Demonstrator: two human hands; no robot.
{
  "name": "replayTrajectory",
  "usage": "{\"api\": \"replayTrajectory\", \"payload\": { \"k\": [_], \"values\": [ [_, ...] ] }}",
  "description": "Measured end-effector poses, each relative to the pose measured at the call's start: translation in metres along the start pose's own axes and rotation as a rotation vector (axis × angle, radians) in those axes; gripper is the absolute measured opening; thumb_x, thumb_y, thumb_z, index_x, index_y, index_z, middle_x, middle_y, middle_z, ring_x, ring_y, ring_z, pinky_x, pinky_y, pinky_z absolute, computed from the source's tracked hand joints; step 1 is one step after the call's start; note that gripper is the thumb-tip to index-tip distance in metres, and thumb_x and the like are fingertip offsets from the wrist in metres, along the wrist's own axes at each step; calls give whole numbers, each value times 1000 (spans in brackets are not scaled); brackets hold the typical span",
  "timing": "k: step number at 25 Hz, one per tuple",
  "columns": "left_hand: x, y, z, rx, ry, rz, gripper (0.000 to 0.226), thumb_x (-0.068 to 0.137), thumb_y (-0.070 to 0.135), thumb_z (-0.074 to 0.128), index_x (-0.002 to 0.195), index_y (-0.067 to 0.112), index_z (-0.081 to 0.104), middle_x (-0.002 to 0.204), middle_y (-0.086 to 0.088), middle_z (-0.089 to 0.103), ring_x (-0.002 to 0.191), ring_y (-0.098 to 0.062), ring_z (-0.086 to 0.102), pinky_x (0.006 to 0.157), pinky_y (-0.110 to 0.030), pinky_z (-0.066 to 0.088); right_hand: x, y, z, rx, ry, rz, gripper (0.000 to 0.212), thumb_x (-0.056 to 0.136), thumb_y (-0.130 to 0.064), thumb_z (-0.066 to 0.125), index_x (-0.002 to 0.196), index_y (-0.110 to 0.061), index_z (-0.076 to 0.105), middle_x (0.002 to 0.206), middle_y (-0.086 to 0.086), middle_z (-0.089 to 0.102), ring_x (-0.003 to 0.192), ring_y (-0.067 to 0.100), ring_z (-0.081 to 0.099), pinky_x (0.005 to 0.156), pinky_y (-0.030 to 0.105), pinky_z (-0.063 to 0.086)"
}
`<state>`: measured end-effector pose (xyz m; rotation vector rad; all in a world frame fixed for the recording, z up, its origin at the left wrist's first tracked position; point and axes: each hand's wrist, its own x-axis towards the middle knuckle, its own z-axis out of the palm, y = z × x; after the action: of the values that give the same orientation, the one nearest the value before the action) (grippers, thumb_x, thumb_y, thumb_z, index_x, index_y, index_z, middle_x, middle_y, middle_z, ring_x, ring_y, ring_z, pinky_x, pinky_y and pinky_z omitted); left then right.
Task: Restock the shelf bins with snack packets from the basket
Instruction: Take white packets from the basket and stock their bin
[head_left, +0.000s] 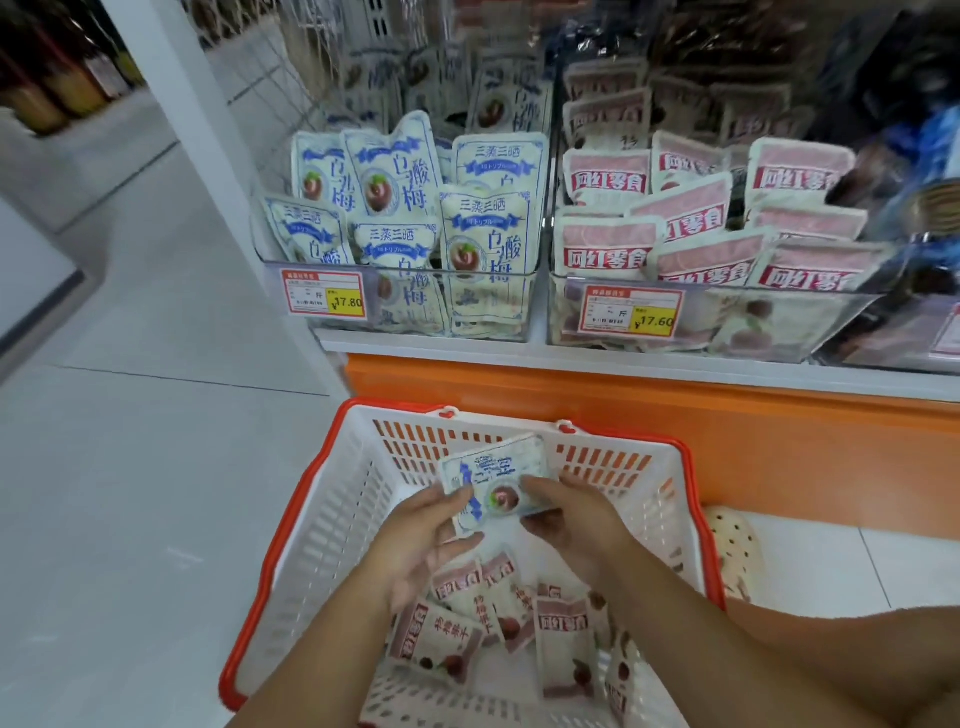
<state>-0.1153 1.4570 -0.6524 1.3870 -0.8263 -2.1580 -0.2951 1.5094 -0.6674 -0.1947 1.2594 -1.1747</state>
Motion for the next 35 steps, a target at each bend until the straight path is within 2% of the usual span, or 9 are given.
{"api": "replayTrajectory", "payload": {
  "k": [4,9,15,17,20,24,28,30,35],
  "values": [
    [-15,15,8,59,19,109,37,84,13,71,119,6,62,113,-12,71,106,-27,68,88,-39,57,-24,-16,6,-94,-145,-6,36,85,9,61,119,-3,60,108,15,73,98,31,70,85,41,57],
    [-47,58,18,468,-58,210,25,87,11,70,112,12,68,102,-4,75,92,-18,72,77,-31,59,-59,-66,16,-494,-164,-152,29,83,-26,75,111,-19,70,104,5,75,95,24,72,81,37,56],
    [-83,126,54,602,-114,426,19,87,18,70,105,22,69,97,4,76,91,-13,72,78,-32,58,-106,-139,46,-842,-189,-369,14,88,-28,70,99,-22,73,96,3,76,93,26,71,89,46,52],
    [-91,151,63,540,-112,503,15,88,19,69,103,19,70,94,-1,76,84,-16,72,77,-35,59,-117,-168,53,-830,-189,-433,18,87,-26,71,104,-20,72,98,7,76,98,35,68,85,45,53],
    [-99,182,68,466,-7,669,18,92,19,64,109,22,70,95,1,75,81,-14,72,67,-27,58,-129,-206,59,-746,-148,-532,19,90,-16,65,107,-8,67,83,-2,76,75,18,72,66,28,54],
    [-86,217,61,770,292,976,27,93,29,60,119,37,64,111,19,65,98,4,61,87,-29,54,-116,-247,72,-365,-46,-609,14,93,-5,58,106,-3,63,85,14,74,52,12,67,43,18,49],
    [-61,277,68,1112,535,1249,33,99,21,51,130,23,60,129,2,61,119,-16,52,101,-29,38,-72,-288,93,-221,52,-685,14,90,-6,63,104,-7,65,89,13,75,58,12,70,44,18,53],
    [-37,314,73,1321,584,1242,31,100,20,48,127,20,63,126,-4,64,116,-24,54,95,-29,39,-45,-311,105,-157,71,-701,11,89,-1,62,100,-5,64,89,12,73,60,12,71,48,19,55],
    [28,373,79,1907,536,877,35,96,24,46,126,37,60,133,-5,59,117,-30,50,99,-38,45,2,-363,136,-207,24,-744,16,90,3,60,99,-10,62,72,0,73,58,8,69,45,21,53]
  ]
}}
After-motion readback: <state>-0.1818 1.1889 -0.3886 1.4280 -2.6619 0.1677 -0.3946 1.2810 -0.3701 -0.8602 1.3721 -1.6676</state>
